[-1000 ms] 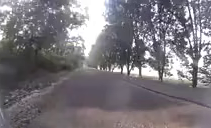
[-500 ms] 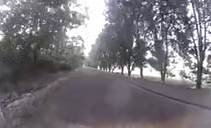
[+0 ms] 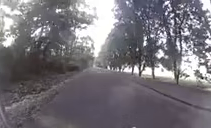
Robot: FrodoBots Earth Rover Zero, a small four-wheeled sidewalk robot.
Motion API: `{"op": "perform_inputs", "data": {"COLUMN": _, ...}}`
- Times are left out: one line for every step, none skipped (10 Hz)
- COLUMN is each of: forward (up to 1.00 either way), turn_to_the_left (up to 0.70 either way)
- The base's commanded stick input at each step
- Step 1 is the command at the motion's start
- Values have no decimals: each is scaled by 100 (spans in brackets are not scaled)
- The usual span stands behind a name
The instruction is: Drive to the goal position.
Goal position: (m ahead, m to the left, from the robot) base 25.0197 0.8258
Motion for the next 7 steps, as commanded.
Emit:
{"op": "perform_inputs", "data": {"forward": 70, "turn_to_the_left": 8}}
{"op": "perform_inputs", "data": {"forward": 70, "turn_to_the_left": 0}}
{"op": "perform_inputs", "data": {"forward": 70, "turn_to_the_left": 0}}
{"op": "perform_inputs", "data": {"forward": 70, "turn_to_the_left": 0}}
{"op": "perform_inputs", "data": {"forward": 70, "turn_to_the_left": 0}}
{"op": "perform_inputs", "data": {"forward": 70, "turn_to_the_left": 0}}
{"op": "perform_inputs", "data": {"forward": 70, "turn_to_the_left": 0}}
